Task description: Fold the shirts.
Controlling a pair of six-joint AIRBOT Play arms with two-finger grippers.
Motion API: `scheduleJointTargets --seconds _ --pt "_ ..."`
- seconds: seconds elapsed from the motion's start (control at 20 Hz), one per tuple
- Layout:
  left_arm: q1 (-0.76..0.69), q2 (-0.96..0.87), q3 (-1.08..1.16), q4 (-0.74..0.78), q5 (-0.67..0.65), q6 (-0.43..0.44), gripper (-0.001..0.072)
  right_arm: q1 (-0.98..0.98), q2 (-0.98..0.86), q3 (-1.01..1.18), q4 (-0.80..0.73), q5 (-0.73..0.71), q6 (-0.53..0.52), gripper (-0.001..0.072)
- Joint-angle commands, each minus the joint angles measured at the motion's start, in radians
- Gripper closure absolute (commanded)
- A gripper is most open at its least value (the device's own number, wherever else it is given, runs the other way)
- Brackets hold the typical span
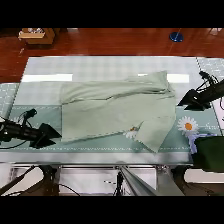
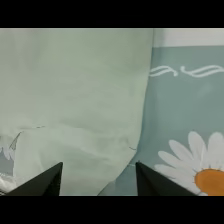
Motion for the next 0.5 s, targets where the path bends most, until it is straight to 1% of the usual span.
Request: scheduleJointTargets --seconds 0.0,0.25,0.3,0.35,0.4,0.45 --pt "-0.034 0.007 -0.075 -0.006 0.077 -0.001 0.0093 -0.006 0.035 -0.074 0.026 -0.046 -0.021 0.0158" --pt "-0.133 0.003 -0.075 -0.039 0.286 -0.093 0.0095 -0.006 0.065 -0.087 0.076 -0.058 -0.029 0.0158" --pt "-0.157 0.001 -0.075 -0.048 0.323 -0.105 0.0120 -0.006 0.077 -0.087 0.076 -0.063 -0.029 0.0158" --pt "-0.180 -0.004 -0.075 -0.059 0.349 -0.119 0.0202 -0.006 0.088 -0.087 0.076 -0.066 -0.029 0.0158" --pt "-0.202 -0.008 -0.075 -0.074 0.363 -0.117 0.0457 -0.006 0.098 -0.087 0.077 -0.068 -0.029 0.0158" --pt "-0.224 -0.010 -0.075 -0.085 0.365 -0.103 0.0649 -0.007 0.108 -0.087 0.076 -0.066 -0.028 0.0158"
